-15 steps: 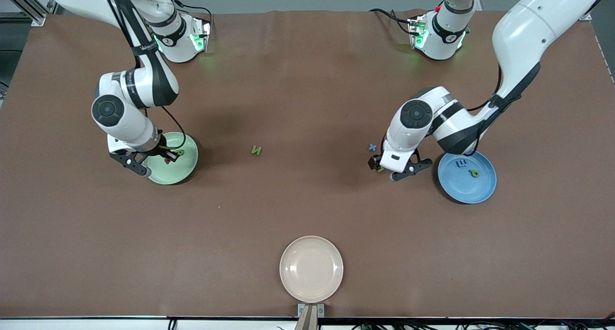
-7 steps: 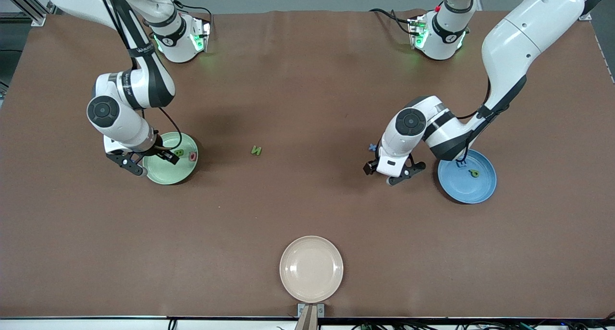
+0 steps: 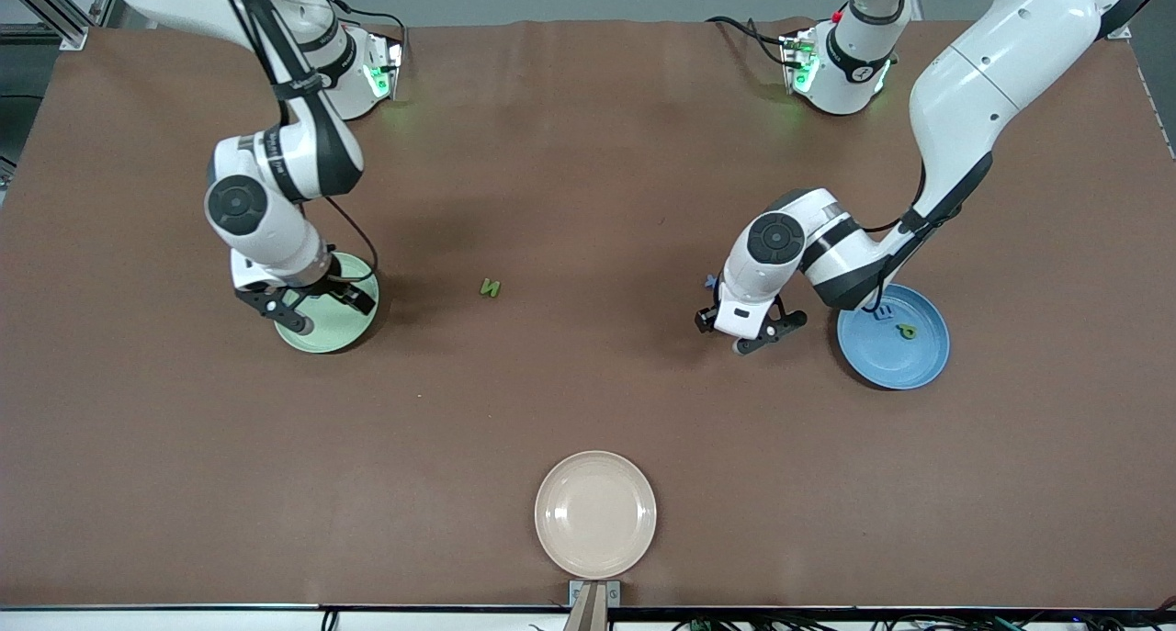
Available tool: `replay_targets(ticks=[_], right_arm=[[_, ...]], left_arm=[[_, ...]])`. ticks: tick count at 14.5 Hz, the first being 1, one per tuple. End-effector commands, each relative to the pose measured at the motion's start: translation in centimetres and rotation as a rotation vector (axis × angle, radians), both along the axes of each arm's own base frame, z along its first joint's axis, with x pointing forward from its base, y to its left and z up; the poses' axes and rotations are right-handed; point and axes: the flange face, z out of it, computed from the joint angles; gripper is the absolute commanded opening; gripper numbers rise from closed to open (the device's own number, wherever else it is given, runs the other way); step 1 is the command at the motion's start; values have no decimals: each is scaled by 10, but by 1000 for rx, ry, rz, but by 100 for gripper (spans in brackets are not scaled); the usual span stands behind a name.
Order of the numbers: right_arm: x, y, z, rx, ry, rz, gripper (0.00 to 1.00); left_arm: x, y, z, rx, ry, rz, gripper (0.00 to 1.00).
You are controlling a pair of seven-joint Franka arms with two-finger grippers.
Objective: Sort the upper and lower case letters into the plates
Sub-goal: 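Grasp the green u with the left gripper while the right gripper grasps N, then drop the u on the blue plate while the right gripper drops N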
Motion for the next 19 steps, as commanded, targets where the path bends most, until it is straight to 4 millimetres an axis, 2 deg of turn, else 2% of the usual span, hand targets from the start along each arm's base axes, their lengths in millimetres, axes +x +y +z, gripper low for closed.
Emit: replay_targets(ticks=[1, 5, 8, 10, 12, 14, 17, 19], right_arm=[[-1, 51, -14, -2, -22, -46, 100], [-19, 103, -44, 18, -62, -23, 100], [-35, 143, -62, 45, -92, 60, 100], [-44, 163, -76, 48, -94, 116, 100], [-49, 178, -83, 46, -90, 146, 100], [-56, 191, -82, 48, -92, 180, 96], [-61, 196, -83, 47, -89, 215, 85], [-62, 197, -87, 44, -84, 217, 79]], left_arm=[[2, -2, -2, -4, -7, 8, 68], [3, 0, -4, -5, -3, 12, 61], [4, 0, -3, -4, -6, 9, 55], [3, 0, -3, -4, -5, 10, 49], [3, 0, -3, -4, -5, 10, 41], [4, 1, -2, -3, -9, 10, 27], [10, 7, 4, -2, -22, 23, 15], [16, 13, 19, 16, -49, 19, 10]])
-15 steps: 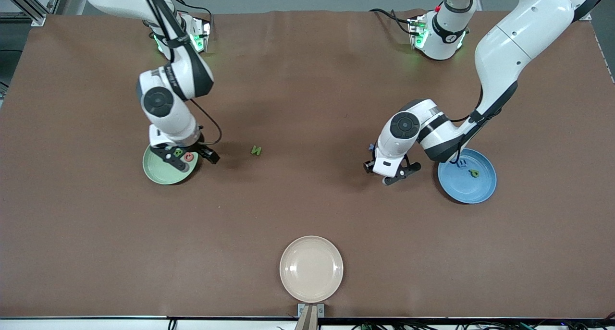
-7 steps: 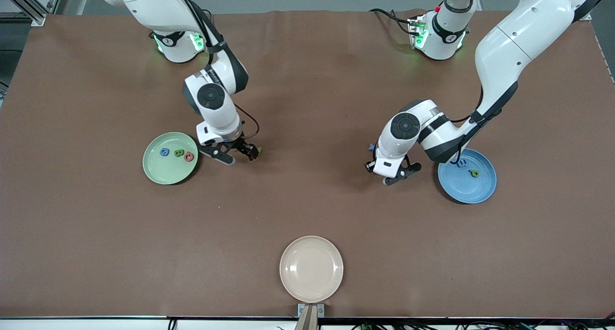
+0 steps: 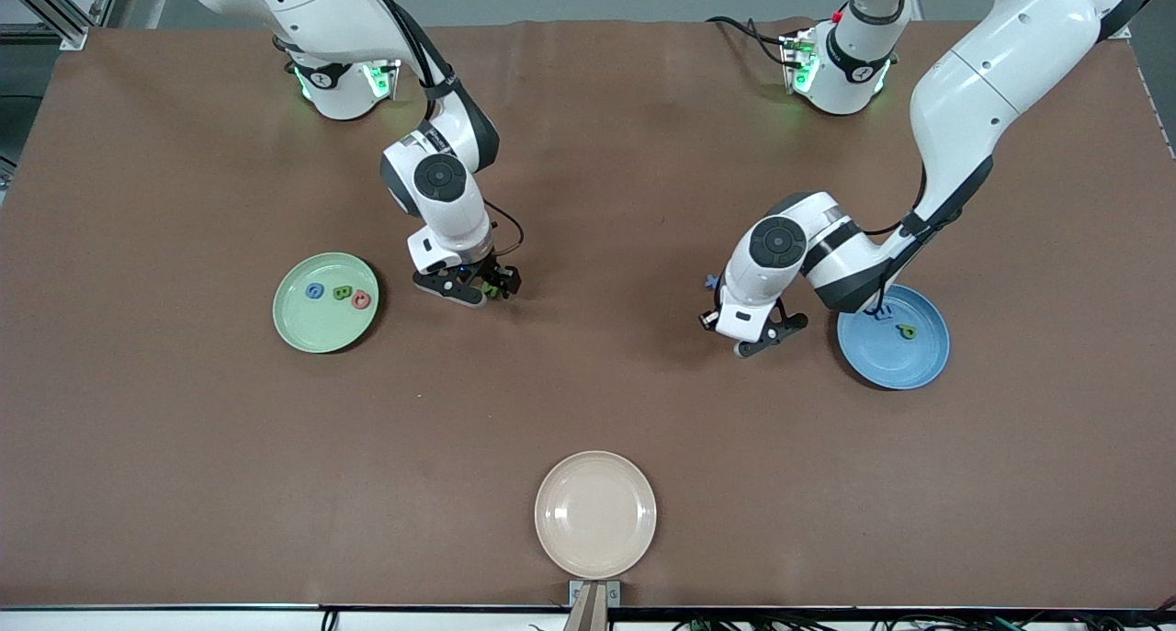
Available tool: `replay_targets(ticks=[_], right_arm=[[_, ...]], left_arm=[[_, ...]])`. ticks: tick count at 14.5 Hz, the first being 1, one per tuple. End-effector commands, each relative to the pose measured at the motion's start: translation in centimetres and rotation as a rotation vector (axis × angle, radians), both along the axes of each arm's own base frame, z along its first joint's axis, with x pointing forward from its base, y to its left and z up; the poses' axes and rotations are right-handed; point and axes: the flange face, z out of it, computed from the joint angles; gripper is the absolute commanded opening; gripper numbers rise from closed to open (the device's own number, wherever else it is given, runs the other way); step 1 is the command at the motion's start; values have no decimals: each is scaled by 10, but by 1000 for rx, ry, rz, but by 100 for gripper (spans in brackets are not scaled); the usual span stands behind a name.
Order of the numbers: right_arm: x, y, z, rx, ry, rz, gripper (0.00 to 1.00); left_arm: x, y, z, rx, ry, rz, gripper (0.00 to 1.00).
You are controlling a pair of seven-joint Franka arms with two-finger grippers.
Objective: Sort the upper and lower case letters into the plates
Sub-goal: 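Drop the u on the blue plate while the right gripper drops N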
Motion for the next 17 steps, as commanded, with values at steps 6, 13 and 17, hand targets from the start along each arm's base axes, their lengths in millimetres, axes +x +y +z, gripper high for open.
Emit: replay_targets(ticks=[6, 13, 17], right_arm=[[-2, 1, -10, -6, 3, 7, 64], [0, -4, -11, -15, 13, 2, 4], [23, -45, 3, -31, 29, 9, 0]], left_arm=[[30, 90, 74, 61, -10, -106, 10], [26, 209, 52, 91, 40, -318, 11], [28, 235, 35, 99, 6, -369, 11]])
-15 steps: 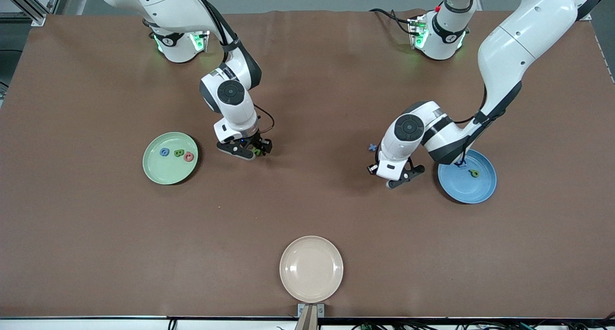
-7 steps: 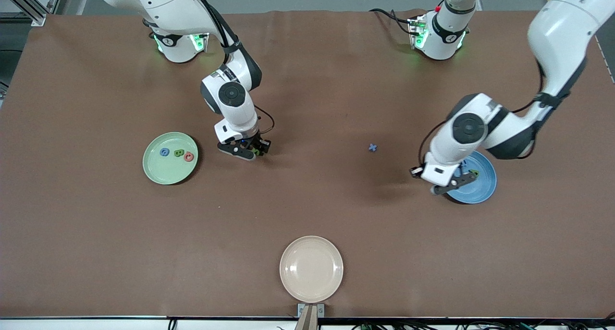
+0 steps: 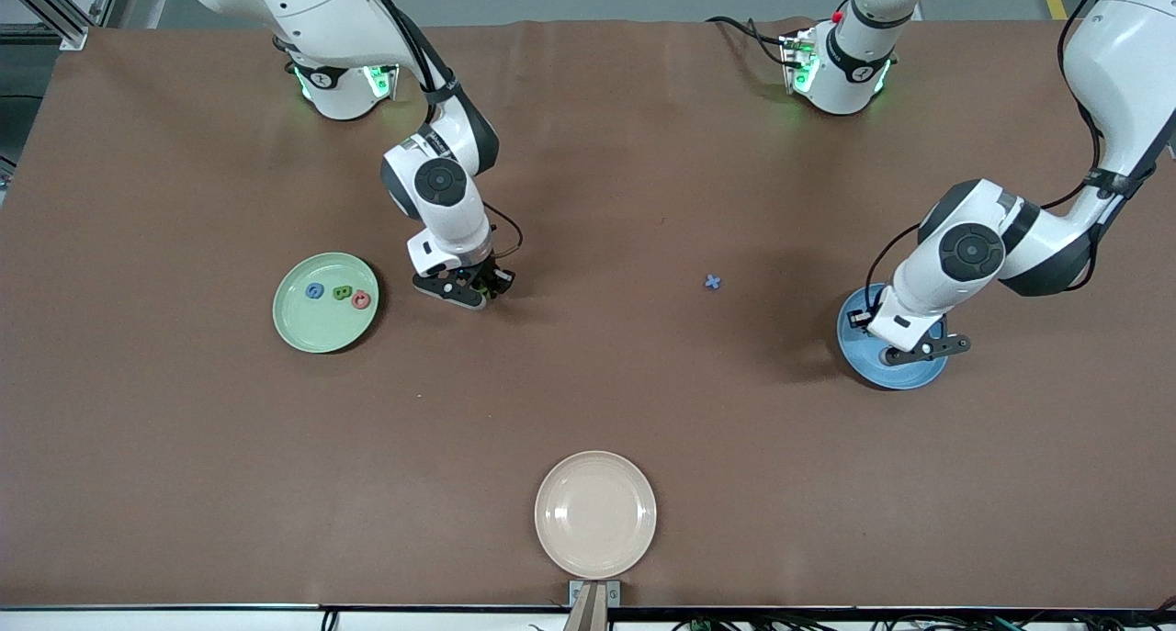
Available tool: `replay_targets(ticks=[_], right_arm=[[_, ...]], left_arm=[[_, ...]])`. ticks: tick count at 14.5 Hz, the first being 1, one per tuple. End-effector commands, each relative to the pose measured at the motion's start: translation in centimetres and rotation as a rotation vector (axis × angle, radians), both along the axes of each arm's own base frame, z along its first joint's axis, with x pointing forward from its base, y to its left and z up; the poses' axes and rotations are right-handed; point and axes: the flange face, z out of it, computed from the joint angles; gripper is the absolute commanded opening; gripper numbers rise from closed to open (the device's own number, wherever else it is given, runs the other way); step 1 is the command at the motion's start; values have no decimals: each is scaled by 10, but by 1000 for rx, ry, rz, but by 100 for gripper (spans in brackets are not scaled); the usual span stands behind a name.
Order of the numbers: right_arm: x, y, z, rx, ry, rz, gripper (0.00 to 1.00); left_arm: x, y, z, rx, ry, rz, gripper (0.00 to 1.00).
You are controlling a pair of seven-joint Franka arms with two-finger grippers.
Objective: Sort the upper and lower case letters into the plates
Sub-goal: 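Drop the u on the blue plate while the right gripper drops N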
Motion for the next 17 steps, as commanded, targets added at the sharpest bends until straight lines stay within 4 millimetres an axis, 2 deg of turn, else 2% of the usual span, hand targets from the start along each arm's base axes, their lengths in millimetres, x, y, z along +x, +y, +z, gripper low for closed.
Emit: replay_targets(ticks=[1, 3, 6, 7, 8, 9, 10, 11, 12, 13, 15, 17], right_arm=[[24, -48, 21, -27, 35, 14, 0], [39, -78, 48, -36, 48, 52, 0], [64, -146, 86, -43, 68, 150, 0], [70, -170, 92, -44, 73, 178, 0], [76, -194, 94, -44, 77, 215, 0], [81, -219, 92, -44, 83, 237, 0], [85, -243, 91, -44, 81, 257, 0], [88, -260, 89, -44, 83, 273, 0], [89, -275, 87, -43, 75, 278, 0], [87, -286, 81, -42, 66, 281, 0], [84, -296, 63, -42, 56, 285, 0], [83, -296, 49, -41, 68, 286, 0]], left_arm=[[1, 4, -7, -9, -30, -44, 11], [3, 7, -16, -12, -40, -56, 11], [2, 11, -26, -5, -40, -74, 12], [2, 12, -27, -5, -39, -73, 13], [1, 12, -27, -5, -38, -76, 19], [1, 12, -27, -4, -38, -73, 30], [2, 13, -26, -1, -40, -73, 47], [2, 13, -24, 3, -42, -77, 69], [2, 13, -22, 11, -40, -82, 79], [1, 8, -19, 13, -41, -88, 83], [-1, -10, -3, 25, -39, -112, 96], [-6, -42, 18, 39, -32, -148, 100]])
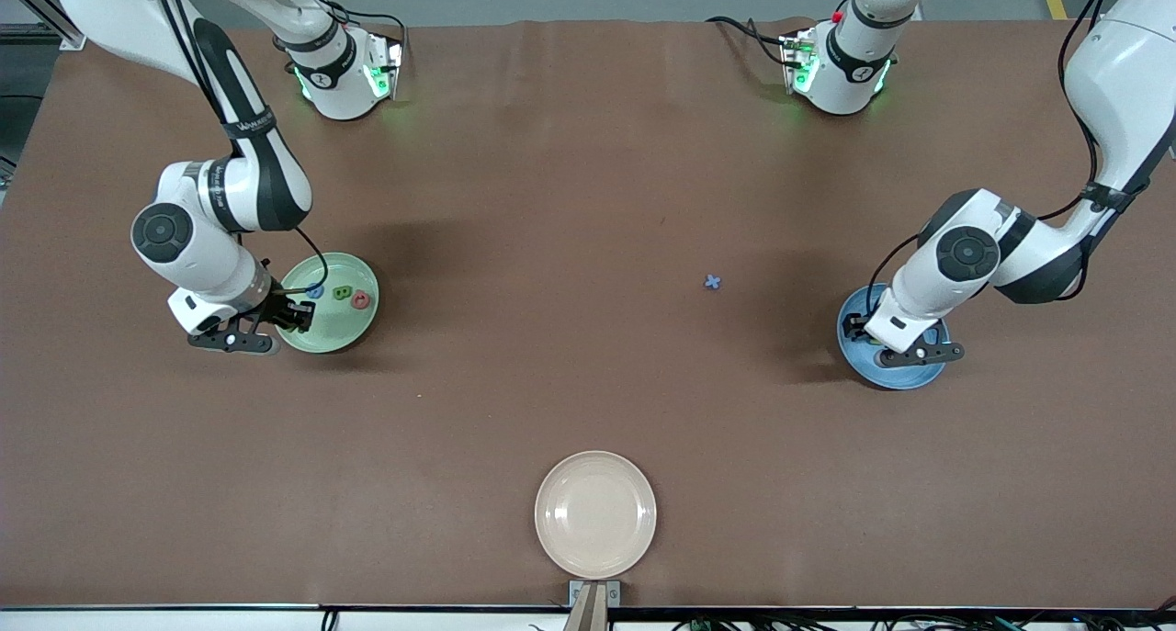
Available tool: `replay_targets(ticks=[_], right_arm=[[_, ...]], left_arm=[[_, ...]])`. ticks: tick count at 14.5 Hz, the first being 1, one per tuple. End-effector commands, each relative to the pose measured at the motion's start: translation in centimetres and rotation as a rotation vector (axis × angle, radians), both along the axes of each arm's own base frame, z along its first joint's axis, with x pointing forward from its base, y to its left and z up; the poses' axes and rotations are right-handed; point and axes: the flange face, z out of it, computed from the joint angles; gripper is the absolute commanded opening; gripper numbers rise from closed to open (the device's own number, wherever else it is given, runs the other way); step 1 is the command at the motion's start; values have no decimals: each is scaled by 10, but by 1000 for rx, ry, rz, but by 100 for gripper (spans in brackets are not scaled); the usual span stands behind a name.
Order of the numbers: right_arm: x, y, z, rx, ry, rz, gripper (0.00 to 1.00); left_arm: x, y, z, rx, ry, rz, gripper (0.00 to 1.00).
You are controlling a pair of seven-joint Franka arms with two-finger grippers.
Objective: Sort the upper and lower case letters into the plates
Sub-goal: 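Drop the u on the blue plate while the right gripper drops N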
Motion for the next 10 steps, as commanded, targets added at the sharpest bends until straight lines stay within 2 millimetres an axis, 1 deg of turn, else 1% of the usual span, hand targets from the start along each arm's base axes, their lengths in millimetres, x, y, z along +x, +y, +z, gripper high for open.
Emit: replay_targets(ticks=[1, 2, 3, 4, 5, 6, 7, 8, 9, 10], right_arm=[[-4, 3, -18, 4, 2, 18, 0], [-6, 3, -23, 3, 12, 19, 1], [-7, 3, -27, 2, 19, 18, 3], [-8, 3, -28, 2, 24, 18, 23], [-8, 3, -29, 1, 30, 16, 92], [-8, 2, -27, 1, 30, 12, 100], [-7, 2, -26, 1, 31, 12, 100], [-6, 2, -24, 0, 34, 15, 100], [-4, 2, -20, -1, 43, 14, 100], [3, 3, -8, -5, 63, 14, 100]], left_arm=[[-8, -42, 35, 35, -15, -49, 100], [-13, -66, 42, 19, -25, -69, 100], [-19, -91, 43, 17, -27, -103, 100], [-28, -122, 42, 12, -27, -146, 100], [-36, -146, 41, 11, -24, -177, 100], [-44, -170, 39, -2, -9, -201, 100], [-52, -193, 38, -12, 2, -229, 100], [-60, -212, 32, -14, 23, -237, 100], [-66, -224, 23, -11, 45, -222, 100], [-74, -236, 19, -14, 47, -220, 100]])
